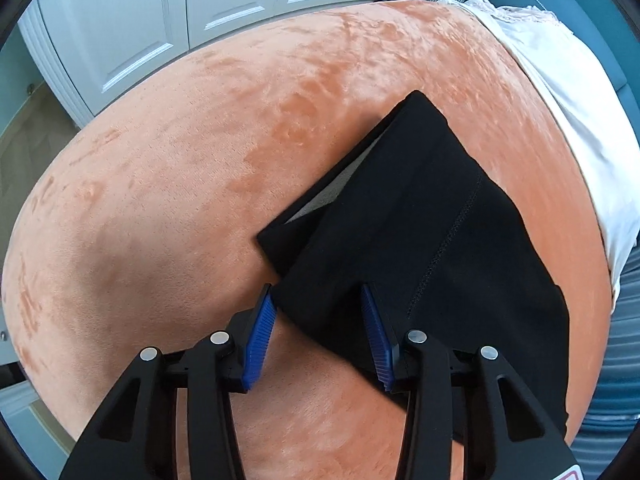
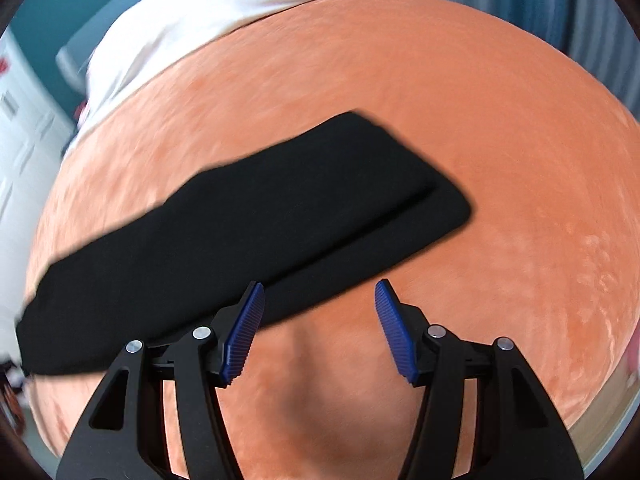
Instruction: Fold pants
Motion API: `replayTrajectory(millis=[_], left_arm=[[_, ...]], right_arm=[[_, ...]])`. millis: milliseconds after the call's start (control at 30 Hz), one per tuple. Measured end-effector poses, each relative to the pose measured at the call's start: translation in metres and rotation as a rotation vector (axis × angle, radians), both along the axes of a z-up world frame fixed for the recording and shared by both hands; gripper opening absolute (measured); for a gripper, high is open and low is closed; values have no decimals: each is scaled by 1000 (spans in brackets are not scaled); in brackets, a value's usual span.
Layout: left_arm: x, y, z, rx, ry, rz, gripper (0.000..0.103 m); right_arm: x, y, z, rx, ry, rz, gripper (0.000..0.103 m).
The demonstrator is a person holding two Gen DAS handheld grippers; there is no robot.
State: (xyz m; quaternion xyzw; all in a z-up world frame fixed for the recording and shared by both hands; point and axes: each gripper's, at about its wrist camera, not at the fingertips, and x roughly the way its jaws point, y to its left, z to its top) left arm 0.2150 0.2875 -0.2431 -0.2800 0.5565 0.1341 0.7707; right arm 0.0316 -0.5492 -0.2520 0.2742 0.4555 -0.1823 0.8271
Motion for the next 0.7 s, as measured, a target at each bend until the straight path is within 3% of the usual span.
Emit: replayTrajectory(millis=[200,367,433,467,600,700], left_arm=[[-4,-3,0,-26,9,17,60],[0,-14,0,18,13,8,60],[2,-15,-2,19,21,21,60],[3,-15,-2,29,22,29,60],[8,-25,11,127,1,10,60],[10,-33,13,175,1,-22,60]], right_arm=[[20,-46,-11,56,-6,-75,56],[51,-57,-30,46,45,-78,56],[57,-54,-29,16,36,-68,35],[59,-51,-25,36,7,-45,11],[42,-39,22,-76,-103,-17,9],[27,-51,24,-112,-90,-38,8]])
